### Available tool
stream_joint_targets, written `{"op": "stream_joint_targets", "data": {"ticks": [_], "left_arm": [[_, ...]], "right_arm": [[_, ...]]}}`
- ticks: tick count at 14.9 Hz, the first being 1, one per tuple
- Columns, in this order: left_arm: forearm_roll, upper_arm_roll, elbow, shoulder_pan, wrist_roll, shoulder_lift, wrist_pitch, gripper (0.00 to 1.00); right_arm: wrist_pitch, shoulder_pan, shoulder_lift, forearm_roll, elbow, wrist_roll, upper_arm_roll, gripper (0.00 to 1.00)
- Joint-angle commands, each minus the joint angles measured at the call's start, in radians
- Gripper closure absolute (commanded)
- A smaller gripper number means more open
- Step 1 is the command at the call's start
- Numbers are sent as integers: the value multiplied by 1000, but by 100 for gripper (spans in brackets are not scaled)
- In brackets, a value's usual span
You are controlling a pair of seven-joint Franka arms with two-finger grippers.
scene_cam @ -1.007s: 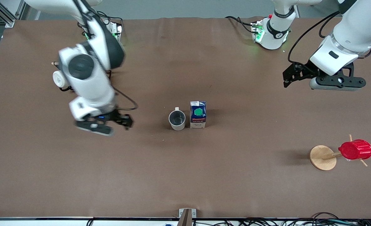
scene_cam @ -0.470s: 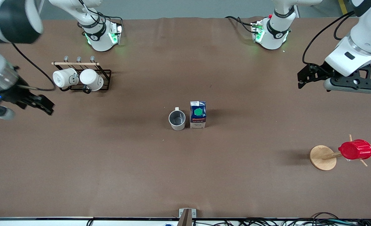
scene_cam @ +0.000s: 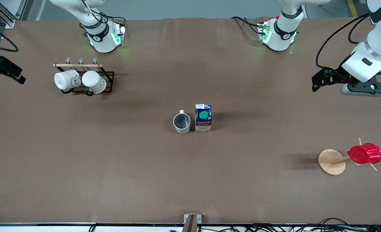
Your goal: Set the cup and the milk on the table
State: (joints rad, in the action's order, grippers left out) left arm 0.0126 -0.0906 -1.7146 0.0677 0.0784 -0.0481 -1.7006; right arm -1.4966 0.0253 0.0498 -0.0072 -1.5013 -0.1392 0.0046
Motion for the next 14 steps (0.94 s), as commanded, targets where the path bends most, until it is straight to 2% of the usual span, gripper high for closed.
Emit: {"op": "stream_joint_targets", "data": {"ticks": [1,14], "left_arm": [[-14,-40,-28,-22,27,-30,-5,0],[3,-55,-20,-35,32,-18,-51,0]], "right_arm": [[16,-1,-14,16,16,24,-2,0],[12,1,-27,12,12,82,-2,0]]}}
